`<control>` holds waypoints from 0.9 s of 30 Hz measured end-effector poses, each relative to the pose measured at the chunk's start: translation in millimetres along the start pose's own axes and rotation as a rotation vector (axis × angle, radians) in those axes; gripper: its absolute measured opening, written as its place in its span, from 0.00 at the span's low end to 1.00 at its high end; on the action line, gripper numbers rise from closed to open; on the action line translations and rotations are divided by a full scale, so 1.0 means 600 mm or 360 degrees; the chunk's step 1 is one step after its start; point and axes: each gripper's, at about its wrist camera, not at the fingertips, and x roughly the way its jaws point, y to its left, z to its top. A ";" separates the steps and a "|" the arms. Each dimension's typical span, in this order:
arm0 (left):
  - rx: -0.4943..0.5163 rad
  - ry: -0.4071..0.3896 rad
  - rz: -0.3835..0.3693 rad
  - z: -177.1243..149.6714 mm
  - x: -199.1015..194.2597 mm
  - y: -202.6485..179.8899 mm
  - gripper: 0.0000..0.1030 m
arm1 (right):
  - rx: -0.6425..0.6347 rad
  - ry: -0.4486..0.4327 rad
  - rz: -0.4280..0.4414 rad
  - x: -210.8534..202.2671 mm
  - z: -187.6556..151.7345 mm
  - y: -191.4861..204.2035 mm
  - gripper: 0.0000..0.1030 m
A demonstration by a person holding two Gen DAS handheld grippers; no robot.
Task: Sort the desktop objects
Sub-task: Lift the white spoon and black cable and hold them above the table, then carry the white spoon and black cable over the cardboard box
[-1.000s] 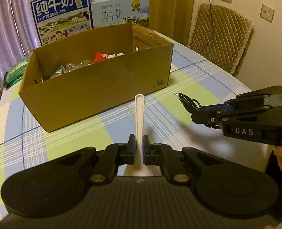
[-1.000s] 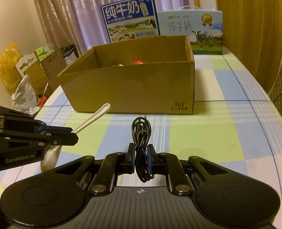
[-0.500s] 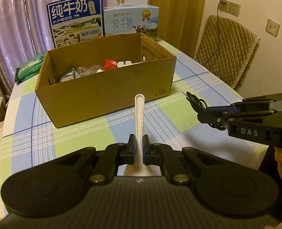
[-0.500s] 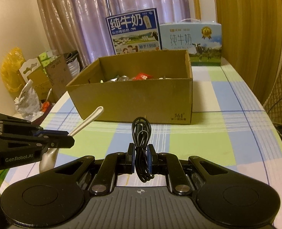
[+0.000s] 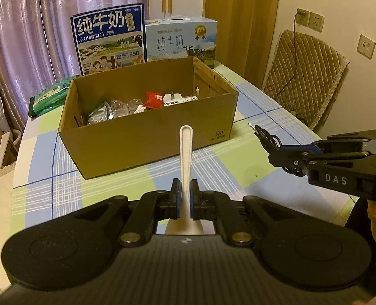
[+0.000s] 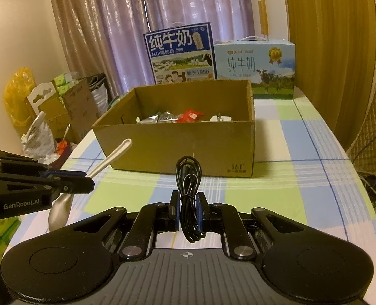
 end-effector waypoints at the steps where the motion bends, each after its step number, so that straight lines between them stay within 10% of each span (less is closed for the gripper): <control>1: 0.0001 -0.0004 0.0002 0.002 -0.001 0.000 0.04 | -0.0003 -0.0002 -0.0001 0.000 0.002 0.000 0.09; 27: 0.0068 -0.0049 0.0086 0.140 0.056 0.087 0.04 | -0.0090 -0.0067 0.0023 0.074 0.154 -0.024 0.09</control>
